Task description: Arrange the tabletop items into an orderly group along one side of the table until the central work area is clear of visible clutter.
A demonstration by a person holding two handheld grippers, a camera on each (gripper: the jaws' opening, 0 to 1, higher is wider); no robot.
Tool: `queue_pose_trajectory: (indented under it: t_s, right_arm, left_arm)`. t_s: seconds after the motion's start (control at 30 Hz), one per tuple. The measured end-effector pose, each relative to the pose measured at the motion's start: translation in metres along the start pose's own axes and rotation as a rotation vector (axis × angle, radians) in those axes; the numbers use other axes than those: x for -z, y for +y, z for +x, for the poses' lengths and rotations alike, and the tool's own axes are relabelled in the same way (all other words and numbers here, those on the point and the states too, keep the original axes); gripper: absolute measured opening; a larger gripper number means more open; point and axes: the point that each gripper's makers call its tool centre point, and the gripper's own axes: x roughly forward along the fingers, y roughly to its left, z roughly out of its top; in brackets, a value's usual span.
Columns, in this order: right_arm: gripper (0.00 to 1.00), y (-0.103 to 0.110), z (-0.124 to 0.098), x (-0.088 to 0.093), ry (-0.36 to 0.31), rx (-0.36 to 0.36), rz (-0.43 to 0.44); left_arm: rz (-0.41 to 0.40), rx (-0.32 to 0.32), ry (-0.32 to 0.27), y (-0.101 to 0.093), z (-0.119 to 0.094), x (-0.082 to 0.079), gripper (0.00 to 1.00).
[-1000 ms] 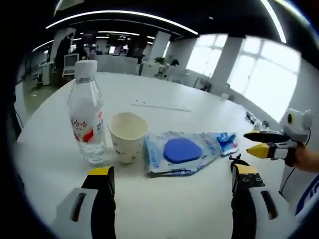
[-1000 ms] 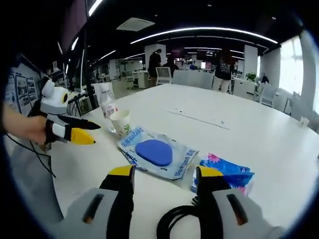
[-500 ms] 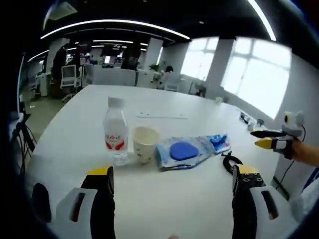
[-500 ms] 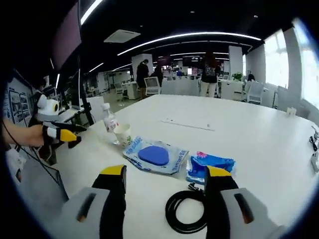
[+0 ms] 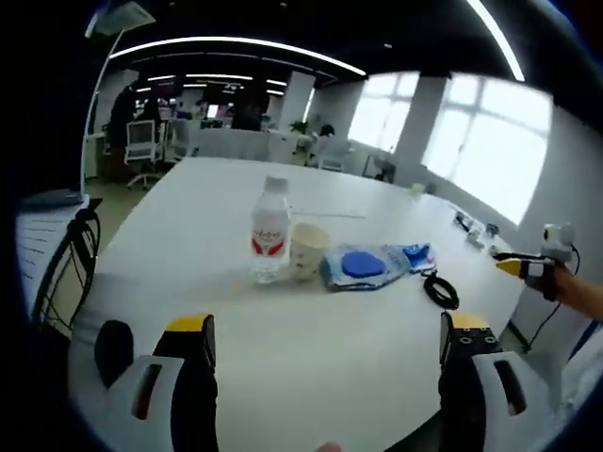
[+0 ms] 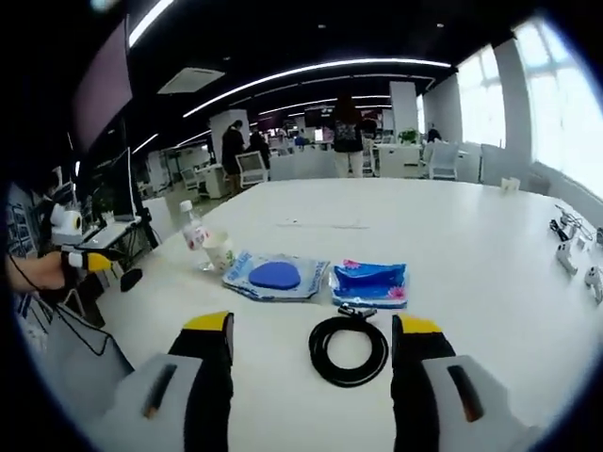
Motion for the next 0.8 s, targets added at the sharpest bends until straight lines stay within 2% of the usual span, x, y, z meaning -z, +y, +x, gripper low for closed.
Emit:
queue_pose_trajectory:
  t_s: [0.17, 0.3, 0.4, 0.47, 0.53, 0.6, 0.67, 0.8]
  right_arm:
    - [0.66, 0.005, -0.018, 0.016, 0.017, 0.021, 0.055]
    - [0.66, 0.002, -0.024, 0.019, 0.028, 0.017, 0.063]
    - [0.66, -0.009, -0.024, 0.021, 0.045, 0.003, 0.076]
    - [0.66, -0.011, -0.029, 0.021, 0.072, -0.002, 0.081]
    - [0.66, -0.013, -0.032, 0.018, 0.066, -0.006, 0.076]
    - [0.66, -0.024, -0.026, 0.022, 0.075, -0.005, 0.088]
    - [0.65, -0.026, -0.021, 0.026, 0.089, -0.012, 0.103]
    - [0.65, -0.025, -0.015, 0.026, 0.088, -0.037, 0.118]
  left_arm:
    - [0.01, 0.032, 0.023, -0.005, -0.001, 0.005, 0.97]
    - [0.011, 0.037, 0.023, -0.014, 0.001, 0.007, 0.97]
    - [0.016, 0.022, 0.03, -0.015, 0.003, 0.01, 0.97]
    - [-0.011, 0.0, 0.043, -0.015, 0.003, 0.012, 0.97]
    - [-0.018, -0.006, 0.043, -0.016, 0.002, 0.01, 0.97]
    - [-0.024, -0.002, 0.035, -0.019, 0.002, 0.007, 0.96]
    - [-0.047, 0.006, 0.04, -0.021, 0.003, 0.008, 0.96]
    - [-0.03, -0.017, 0.057, -0.019, 0.006, 0.015, 0.95]
